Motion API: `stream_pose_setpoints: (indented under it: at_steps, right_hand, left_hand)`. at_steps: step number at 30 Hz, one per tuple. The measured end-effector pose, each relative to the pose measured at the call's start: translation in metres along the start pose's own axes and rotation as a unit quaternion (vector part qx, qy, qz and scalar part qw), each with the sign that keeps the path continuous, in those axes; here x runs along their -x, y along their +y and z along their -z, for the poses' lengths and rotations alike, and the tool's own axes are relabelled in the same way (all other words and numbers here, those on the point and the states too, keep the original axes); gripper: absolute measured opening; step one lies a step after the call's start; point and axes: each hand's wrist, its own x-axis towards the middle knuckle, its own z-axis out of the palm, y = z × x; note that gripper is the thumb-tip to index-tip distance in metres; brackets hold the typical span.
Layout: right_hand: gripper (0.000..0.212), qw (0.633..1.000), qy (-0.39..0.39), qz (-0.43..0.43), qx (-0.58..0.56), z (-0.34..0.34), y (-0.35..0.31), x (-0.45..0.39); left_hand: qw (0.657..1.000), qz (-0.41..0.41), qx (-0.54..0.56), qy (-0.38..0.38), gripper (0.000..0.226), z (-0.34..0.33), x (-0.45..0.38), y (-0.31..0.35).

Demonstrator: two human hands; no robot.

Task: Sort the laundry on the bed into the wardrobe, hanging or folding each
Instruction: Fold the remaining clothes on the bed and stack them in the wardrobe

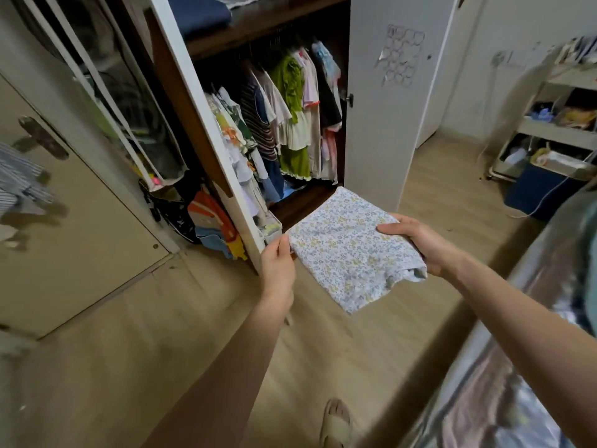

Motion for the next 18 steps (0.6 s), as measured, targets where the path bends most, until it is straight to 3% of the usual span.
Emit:
stream_pose_setpoints:
  at_steps: [2, 4, 6, 9, 12, 13, 15, 17, 18]
  right_hand:
    - [0.027, 1.000, 0.017, -0.005, -0.009, 0.016, -0.015, -0.027]
    - [0.035, 0.999, 0.032, -0.013, -0.018, 0.035, -0.032, -0.052]
    - [0.035, 0.999, 0.042, -0.018, -0.029, 0.054, -0.051, -0.073]
    - [0.034, 0.998, 0.040, -0.038, -0.040, 0.082, -0.075, -0.102]
    - [0.035, 0.998, 0.026, -0.042, -0.033, 0.098, -0.095, -0.138]
    - [0.036, 0.999, 0.022, -0.035, -0.031, 0.101, -0.102, -0.151]
    - [0.038, 0.999, 0.024, -0.018, -0.030, 0.103, -0.121, -0.181]
    - [0.034, 1.000, 0.014, 0.003, -0.024, 0.108, -0.146, -0.215]
    - [0.030, 1.000, 0.007, 0.011, -0.028, 0.112, -0.160, -0.232]
  left_hand:
    - [0.991, 0.055, 0.113, -0.034, 0.024, -0.014, -0.028, 0.017]
    - [0.990, 0.048, 0.110, -0.079, 0.029, -0.026, -0.057, 0.029]
    - [0.991, -0.013, 0.004, -0.130, 0.022, -0.037, -0.089, 0.040]
    - [0.952, -0.142, -0.210, -0.172, 0.015, -0.058, -0.140, 0.049]
    - [0.952, -0.164, -0.223, -0.130, 0.015, -0.095, -0.191, 0.042]
    - [0.968, -0.123, -0.194, -0.102, 0.019, -0.113, -0.203, 0.041]
    - [0.993, 0.078, -0.047, -0.073, 0.046, -0.151, -0.223, 0.042]
    - [0.944, 0.271, 0.150, -0.117, 0.064, -0.187, -0.246, 0.045]
    - [0.913, 0.308, 0.222, -0.150, 0.073, -0.203, -0.260, 0.048]
